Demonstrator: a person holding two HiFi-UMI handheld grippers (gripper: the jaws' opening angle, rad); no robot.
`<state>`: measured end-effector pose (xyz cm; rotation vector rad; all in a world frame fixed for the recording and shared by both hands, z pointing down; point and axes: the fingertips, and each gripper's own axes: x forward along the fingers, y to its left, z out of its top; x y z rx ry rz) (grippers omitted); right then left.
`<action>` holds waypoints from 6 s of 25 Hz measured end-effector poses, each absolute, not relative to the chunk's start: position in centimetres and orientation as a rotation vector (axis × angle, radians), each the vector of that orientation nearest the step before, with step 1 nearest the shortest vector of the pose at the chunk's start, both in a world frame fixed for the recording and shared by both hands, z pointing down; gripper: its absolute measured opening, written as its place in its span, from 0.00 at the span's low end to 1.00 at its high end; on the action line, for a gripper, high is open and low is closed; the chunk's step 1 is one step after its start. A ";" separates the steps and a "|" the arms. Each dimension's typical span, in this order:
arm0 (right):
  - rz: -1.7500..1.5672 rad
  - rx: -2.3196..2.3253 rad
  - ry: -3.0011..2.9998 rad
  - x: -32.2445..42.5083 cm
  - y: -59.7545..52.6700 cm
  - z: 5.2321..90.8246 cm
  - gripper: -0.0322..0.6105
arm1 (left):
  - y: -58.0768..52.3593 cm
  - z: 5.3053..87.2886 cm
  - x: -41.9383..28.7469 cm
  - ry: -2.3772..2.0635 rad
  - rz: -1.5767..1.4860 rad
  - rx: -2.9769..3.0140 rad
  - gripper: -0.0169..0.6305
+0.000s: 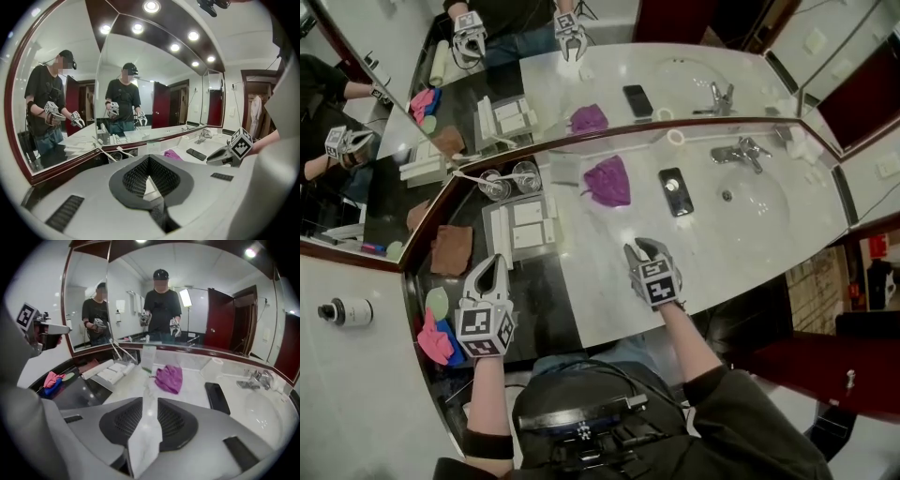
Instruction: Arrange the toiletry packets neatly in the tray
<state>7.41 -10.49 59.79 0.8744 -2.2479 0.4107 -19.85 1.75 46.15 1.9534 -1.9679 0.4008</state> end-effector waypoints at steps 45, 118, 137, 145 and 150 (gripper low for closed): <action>0.560 0.962 -2.121 -14.4 -12.7 61.8 0.42 | 3.4 48.2 -26.0 -1.955 0.362 1.967 0.03; 0.674 0.984 -1.874 20.4 -14.9 68.0 0.25 | -3.8 49.7 -5.8 -1.730 0.424 2.119 0.03; 0.737 0.943 -1.808 21.8 -15.0 73.2 0.33 | -4.5 51.2 -4.6 -1.756 0.479 2.055 0.03; 0.732 0.973 -1.832 22.3 -15.2 72.3 0.34 | -5.0 51.0 -4.2 -1.743 0.475 2.077 0.03; 0.703 1.031 -1.847 22.6 -15.5 70.2 0.33 | -4.9 49.8 -4.4 -1.750 0.465 2.099 0.03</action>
